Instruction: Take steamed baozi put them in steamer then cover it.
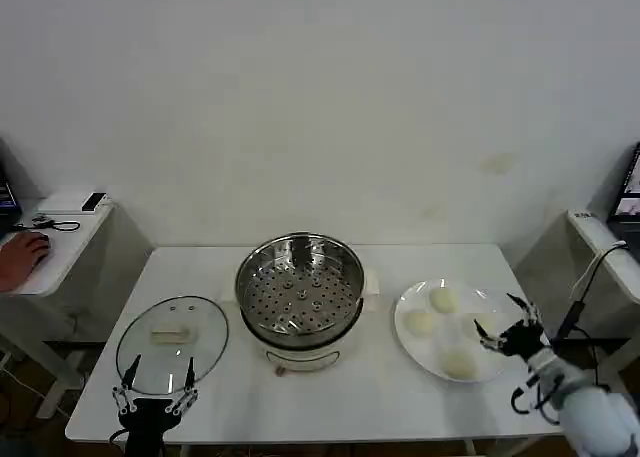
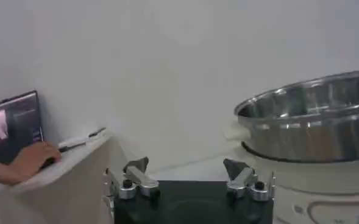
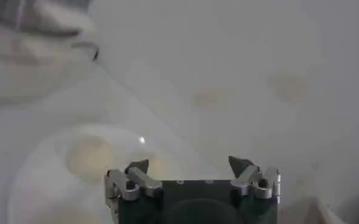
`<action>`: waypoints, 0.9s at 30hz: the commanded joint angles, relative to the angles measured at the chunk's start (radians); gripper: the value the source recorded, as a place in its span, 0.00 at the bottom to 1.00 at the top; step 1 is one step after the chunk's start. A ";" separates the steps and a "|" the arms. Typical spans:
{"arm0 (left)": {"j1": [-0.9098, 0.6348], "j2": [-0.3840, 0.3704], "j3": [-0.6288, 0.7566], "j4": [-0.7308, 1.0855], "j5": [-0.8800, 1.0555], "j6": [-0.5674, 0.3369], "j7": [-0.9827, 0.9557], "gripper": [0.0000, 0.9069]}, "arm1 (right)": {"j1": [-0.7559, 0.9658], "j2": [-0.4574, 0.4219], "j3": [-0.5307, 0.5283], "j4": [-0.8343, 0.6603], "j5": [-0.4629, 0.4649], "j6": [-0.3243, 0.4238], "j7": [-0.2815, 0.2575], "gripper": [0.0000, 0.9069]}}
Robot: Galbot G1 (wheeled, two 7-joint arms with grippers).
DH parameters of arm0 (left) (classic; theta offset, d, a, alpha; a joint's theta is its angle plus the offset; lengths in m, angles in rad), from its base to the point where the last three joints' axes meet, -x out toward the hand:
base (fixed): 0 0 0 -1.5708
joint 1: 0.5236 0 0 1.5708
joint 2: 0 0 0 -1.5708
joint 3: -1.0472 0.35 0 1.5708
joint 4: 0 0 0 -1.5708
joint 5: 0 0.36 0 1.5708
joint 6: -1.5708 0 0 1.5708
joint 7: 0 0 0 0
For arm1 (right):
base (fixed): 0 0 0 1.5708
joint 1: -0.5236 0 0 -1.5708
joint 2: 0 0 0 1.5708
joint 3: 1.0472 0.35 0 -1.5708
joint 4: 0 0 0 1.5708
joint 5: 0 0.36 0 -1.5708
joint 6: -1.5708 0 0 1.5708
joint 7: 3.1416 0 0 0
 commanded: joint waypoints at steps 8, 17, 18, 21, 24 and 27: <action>0.006 -0.017 0.009 -0.051 0.065 0.012 0.000 1.00 | 0.635 -0.261 -0.602 -0.302 -0.065 0.028 -0.394 1.00; -0.020 -0.029 0.005 -0.043 0.067 0.020 -0.001 1.00 | 0.931 -0.125 -0.936 -0.509 -0.098 0.045 -0.483 1.00; -0.023 -0.030 0.006 -0.043 0.067 0.020 -0.001 1.00 | 0.946 -0.119 -0.952 -0.516 -0.095 0.045 -0.484 1.00; -0.030 -0.030 0.007 -0.040 0.068 0.021 0.000 1.00 | 0.982 -0.080 -0.999 -0.551 -0.093 0.044 -0.473 1.00; -0.036 -0.029 0.000 -0.035 0.066 0.021 0.000 1.00 | 1.017 -0.037 -1.034 -0.586 -0.075 0.042 -0.467 1.00; -0.039 -0.029 -0.013 -0.030 0.064 0.020 0.000 1.00 | 1.038 0.014 -1.057 -0.625 -0.087 0.038 -0.462 1.00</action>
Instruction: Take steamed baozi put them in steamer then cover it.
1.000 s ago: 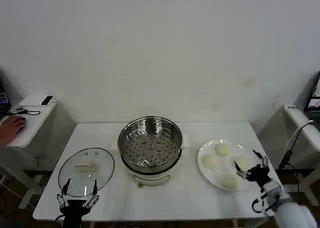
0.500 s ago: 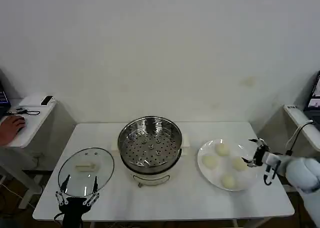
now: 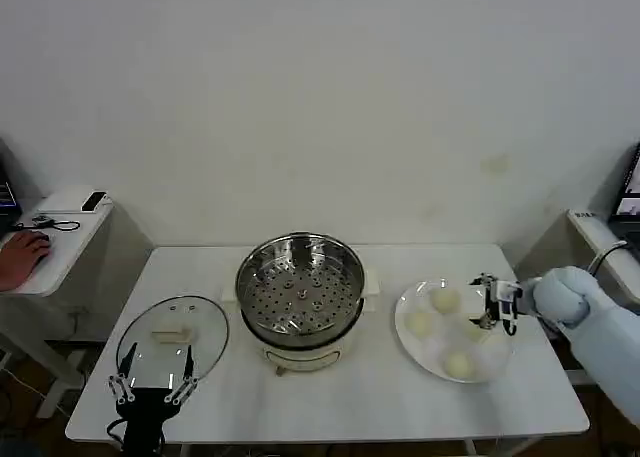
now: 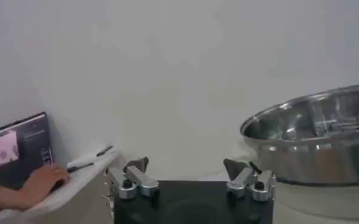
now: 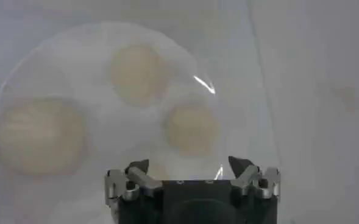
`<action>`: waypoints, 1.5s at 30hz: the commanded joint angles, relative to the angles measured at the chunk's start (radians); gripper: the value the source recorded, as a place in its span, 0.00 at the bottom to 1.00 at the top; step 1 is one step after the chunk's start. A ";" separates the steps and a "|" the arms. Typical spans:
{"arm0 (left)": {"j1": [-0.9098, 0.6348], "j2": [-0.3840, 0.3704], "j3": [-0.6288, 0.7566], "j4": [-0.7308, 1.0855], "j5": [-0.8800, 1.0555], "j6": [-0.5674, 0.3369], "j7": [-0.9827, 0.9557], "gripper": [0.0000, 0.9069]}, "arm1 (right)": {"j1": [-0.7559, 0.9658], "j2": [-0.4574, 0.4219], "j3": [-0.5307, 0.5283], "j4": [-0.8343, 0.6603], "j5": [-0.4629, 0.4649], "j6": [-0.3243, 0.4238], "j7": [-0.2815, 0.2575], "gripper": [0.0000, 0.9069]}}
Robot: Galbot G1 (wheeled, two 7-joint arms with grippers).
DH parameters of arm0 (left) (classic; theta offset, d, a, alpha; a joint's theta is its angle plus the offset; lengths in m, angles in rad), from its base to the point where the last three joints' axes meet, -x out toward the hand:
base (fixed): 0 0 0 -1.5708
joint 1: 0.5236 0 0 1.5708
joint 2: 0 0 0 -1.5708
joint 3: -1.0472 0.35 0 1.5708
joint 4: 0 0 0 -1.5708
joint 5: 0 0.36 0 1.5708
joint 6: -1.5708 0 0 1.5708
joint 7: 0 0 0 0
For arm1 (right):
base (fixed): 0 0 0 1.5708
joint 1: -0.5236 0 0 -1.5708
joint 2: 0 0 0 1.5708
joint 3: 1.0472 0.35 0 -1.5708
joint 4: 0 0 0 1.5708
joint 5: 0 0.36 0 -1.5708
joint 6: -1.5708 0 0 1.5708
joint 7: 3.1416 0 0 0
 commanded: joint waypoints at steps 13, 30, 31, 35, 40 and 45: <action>-0.005 0.000 -0.036 0.008 -0.001 0.000 0.000 1.00 | 0.219 0.167 -0.210 -0.270 -0.075 -0.006 -0.046 1.00; -0.001 -0.006 -0.033 -0.001 0.002 0.001 0.000 1.00 | 0.200 0.177 -0.211 -0.285 -0.084 -0.016 -0.055 0.79; -0.001 -0.006 -0.033 -0.001 0.002 0.001 0.000 1.00 | 0.200 0.177 -0.210 -0.287 -0.082 -0.016 -0.055 0.79; 0.003 -0.006 -0.032 -0.005 0.002 0.000 0.000 1.00 | 0.201 0.171 -0.208 -0.282 -0.075 -0.015 -0.056 0.78; 0.004 -0.005 -0.032 -0.006 0.002 0.000 -0.002 1.00 | 0.214 0.151 -0.210 -0.243 -0.041 -0.019 -0.059 0.77; 0.007 -0.005 -0.032 -0.010 0.002 -0.001 -0.003 1.00 | 0.230 0.122 -0.217 -0.196 0.002 -0.021 -0.064 0.78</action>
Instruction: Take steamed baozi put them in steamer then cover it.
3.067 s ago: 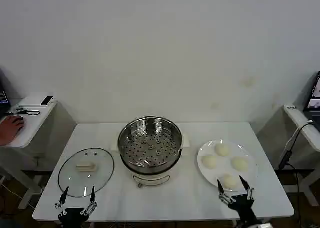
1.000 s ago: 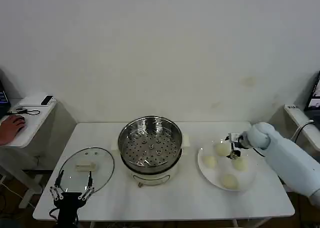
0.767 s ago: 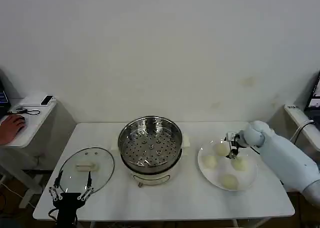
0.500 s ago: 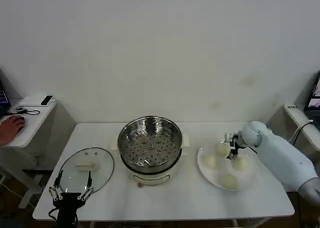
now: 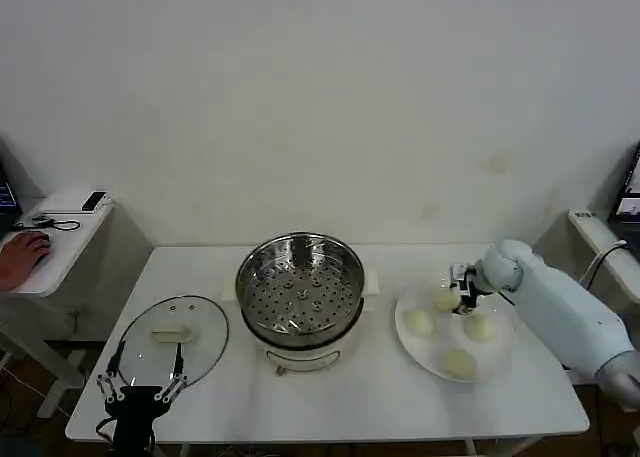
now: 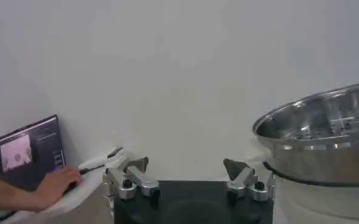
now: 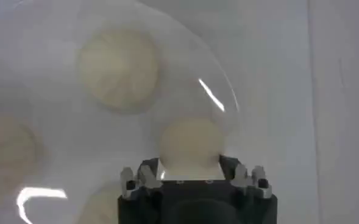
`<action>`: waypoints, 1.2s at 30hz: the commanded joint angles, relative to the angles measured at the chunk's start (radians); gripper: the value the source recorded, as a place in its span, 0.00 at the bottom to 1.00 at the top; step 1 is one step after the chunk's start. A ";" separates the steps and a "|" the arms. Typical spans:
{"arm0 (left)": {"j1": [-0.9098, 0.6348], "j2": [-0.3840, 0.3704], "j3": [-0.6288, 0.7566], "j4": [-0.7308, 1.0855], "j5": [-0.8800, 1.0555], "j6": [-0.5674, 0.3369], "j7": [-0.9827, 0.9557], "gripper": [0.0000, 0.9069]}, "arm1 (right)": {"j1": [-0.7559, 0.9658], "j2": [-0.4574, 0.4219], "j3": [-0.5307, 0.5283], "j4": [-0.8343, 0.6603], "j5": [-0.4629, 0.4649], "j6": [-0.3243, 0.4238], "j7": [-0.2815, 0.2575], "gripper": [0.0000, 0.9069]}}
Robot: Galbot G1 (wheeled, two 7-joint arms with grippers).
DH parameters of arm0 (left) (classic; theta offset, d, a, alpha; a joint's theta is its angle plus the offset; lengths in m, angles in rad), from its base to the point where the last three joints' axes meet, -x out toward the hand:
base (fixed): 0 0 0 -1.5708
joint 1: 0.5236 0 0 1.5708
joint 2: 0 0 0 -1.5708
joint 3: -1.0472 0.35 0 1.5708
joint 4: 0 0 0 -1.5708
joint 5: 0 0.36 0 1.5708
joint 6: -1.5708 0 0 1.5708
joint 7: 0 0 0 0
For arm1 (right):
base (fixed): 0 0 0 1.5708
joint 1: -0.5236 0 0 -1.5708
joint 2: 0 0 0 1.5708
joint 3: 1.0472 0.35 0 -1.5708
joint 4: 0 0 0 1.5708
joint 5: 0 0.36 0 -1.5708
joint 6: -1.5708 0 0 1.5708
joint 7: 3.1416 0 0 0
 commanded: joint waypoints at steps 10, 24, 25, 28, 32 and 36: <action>0.015 0.003 0.001 -0.010 0.001 -0.004 -0.005 1.00 | -0.013 -0.022 0.005 0.045 0.043 -0.011 -0.005 0.79; 0.014 -0.003 0.009 -0.010 0.004 -0.002 -0.004 1.00 | -0.016 -0.006 -0.001 0.007 0.017 -0.021 -0.004 1.00; 0.014 -0.003 0.010 -0.010 0.004 -0.002 -0.004 1.00 | -0.015 0.000 0.000 -0.006 0.013 -0.019 -0.004 1.00; 0.013 -0.003 0.012 -0.009 0.004 -0.002 -0.005 1.00 | -0.013 0.010 0.000 -0.031 0.006 -0.017 -0.003 1.00; 0.010 -0.004 0.011 -0.006 0.004 -0.003 -0.006 1.00 | -0.012 0.019 0.000 -0.044 0.006 -0.019 -0.001 0.90; 0.010 -0.003 0.011 -0.006 0.003 -0.003 -0.006 1.00 | -0.013 0.029 -0.004 -0.055 -0.003 -0.021 -0.004 0.86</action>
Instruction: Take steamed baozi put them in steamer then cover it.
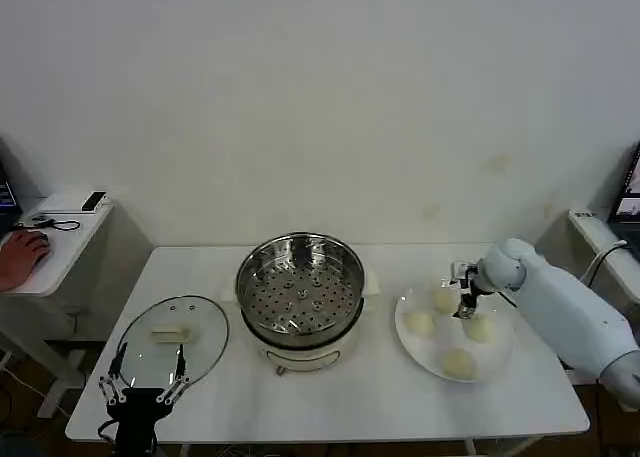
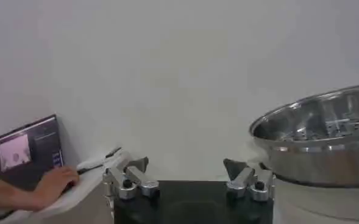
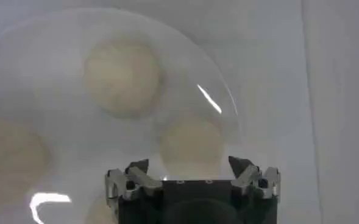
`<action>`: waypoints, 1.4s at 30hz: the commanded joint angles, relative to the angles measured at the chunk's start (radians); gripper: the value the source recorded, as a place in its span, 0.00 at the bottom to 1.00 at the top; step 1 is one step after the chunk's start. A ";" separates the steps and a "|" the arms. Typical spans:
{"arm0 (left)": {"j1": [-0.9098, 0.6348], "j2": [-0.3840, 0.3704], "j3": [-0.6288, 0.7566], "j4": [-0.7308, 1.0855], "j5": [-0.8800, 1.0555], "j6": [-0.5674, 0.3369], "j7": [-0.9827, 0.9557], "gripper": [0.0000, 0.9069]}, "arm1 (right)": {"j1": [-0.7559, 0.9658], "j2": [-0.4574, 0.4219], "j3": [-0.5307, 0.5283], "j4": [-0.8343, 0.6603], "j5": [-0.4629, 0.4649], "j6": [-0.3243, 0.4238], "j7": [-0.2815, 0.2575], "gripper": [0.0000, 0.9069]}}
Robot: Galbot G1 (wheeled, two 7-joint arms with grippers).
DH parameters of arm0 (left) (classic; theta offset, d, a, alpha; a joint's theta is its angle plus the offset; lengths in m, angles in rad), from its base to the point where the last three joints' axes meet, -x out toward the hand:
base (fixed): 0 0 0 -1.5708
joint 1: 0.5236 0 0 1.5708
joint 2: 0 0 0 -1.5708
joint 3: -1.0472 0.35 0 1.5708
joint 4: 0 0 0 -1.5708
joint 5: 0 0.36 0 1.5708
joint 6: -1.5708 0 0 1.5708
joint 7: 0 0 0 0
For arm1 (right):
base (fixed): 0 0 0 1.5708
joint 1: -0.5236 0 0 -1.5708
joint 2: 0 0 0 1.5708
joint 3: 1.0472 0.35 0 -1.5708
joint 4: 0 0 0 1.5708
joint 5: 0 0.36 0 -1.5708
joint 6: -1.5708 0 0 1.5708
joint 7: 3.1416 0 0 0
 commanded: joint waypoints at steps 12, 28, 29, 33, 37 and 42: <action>0.001 0.007 -0.011 -0.005 -0.004 -0.002 -0.003 1.00 | 0.011 0.032 -0.005 -0.053 -0.016 -0.006 0.005 0.70; -0.021 0.014 -0.008 0.016 -0.008 0.001 -0.001 1.00 | 0.054 -0.043 -0.010 0.061 0.043 0.002 -0.020 0.67; -0.023 0.016 -0.009 0.018 -0.009 0.001 -0.001 1.00 | 0.058 -0.047 -0.010 0.068 0.047 0.003 -0.021 0.67; -0.035 0.026 -0.005 0.045 -0.023 0.004 0.002 1.00 | 0.117 -0.095 -0.036 0.150 0.118 0.000 -0.028 0.68; -0.050 0.034 0.001 0.058 -0.033 0.011 0.007 1.00 | 0.227 -0.121 -0.107 0.194 0.190 -0.006 -0.033 0.68; -0.063 0.039 -0.001 0.063 -0.049 0.017 0.010 1.00 | 0.405 -0.082 -0.195 0.203 0.275 -0.002 -0.037 0.68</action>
